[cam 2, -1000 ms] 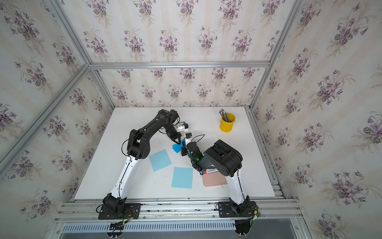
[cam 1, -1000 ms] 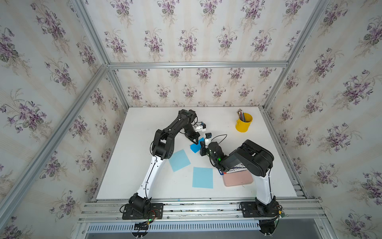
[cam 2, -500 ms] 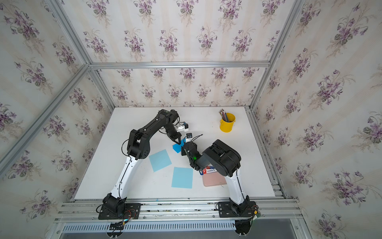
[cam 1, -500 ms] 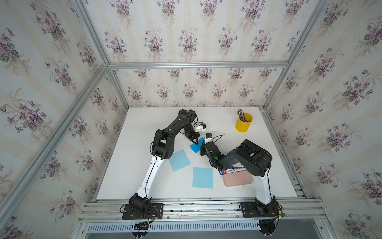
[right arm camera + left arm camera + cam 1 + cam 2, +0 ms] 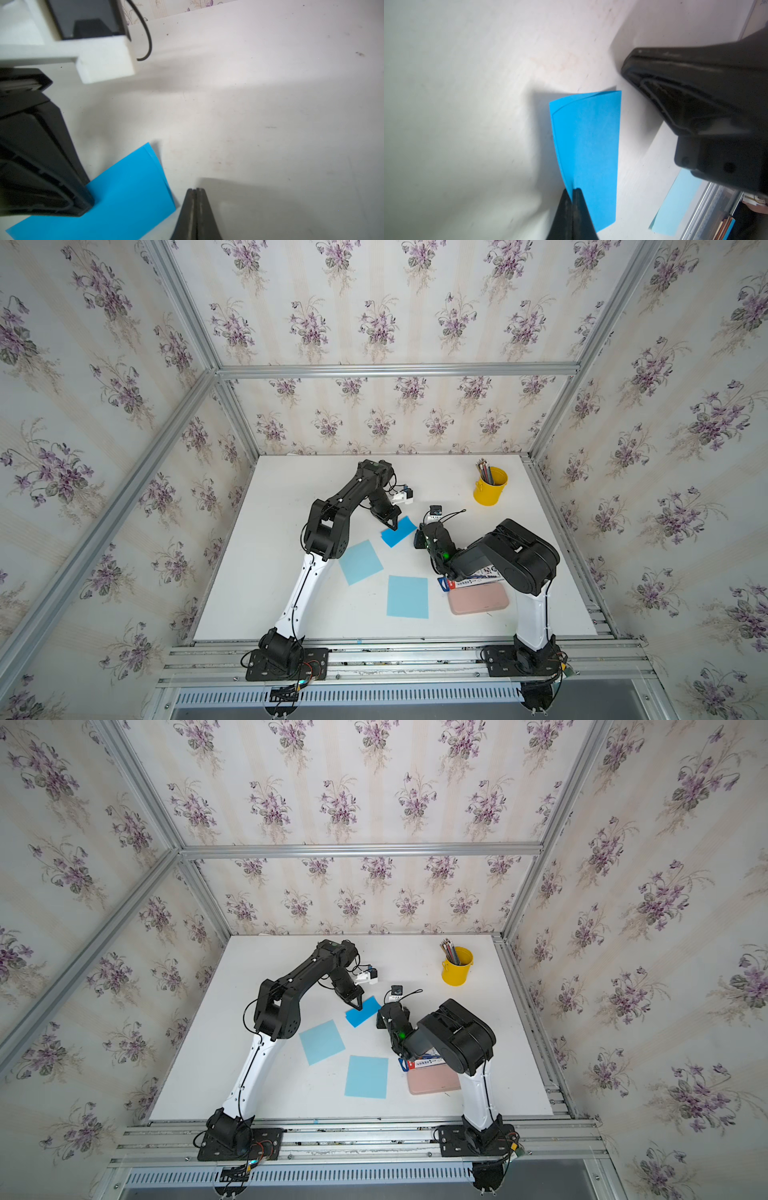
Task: Fold the square paper along the opposite sides
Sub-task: Smooth out the paper at the center of the board.
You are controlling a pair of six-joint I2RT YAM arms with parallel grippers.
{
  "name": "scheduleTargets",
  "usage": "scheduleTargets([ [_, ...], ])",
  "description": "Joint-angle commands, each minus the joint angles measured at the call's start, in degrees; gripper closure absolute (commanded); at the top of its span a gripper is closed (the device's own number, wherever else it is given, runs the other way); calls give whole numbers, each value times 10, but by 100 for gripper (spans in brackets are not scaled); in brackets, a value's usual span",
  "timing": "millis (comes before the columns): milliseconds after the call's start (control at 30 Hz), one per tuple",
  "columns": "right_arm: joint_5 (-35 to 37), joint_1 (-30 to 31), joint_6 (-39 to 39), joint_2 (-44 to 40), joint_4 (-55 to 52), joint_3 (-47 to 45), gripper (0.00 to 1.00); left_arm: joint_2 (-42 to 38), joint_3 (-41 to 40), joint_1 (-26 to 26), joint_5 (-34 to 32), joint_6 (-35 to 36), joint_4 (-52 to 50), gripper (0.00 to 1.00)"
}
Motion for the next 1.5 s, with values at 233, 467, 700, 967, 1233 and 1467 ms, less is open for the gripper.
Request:
scheduleTargets([
  [233, -71, 1, -15, -40, 69, -8, 100, 10, -7, 1, -89, 1, 10, 100],
  [467, -79, 2, 12, 23, 18, 52, 100, 8, -9, 2, -88, 1, 9, 100],
  [700, -51, 2, 38, 26, -95, 62, 100, 12, -9, 2, -86, 3, 11, 100],
  [967, -26, -9, 37, -1, -134, 39, 100, 11, -9, 5, -85, 1, 11, 100],
  [1233, -25, -50, -35, -117, -123, 33, 100, -15, -14, 18, -17, -115, 102, 100],
  [1467, -68, -53, -48, -151, -89, 14, 100, -42, -74, 43, 16, -397, 308, 100],
])
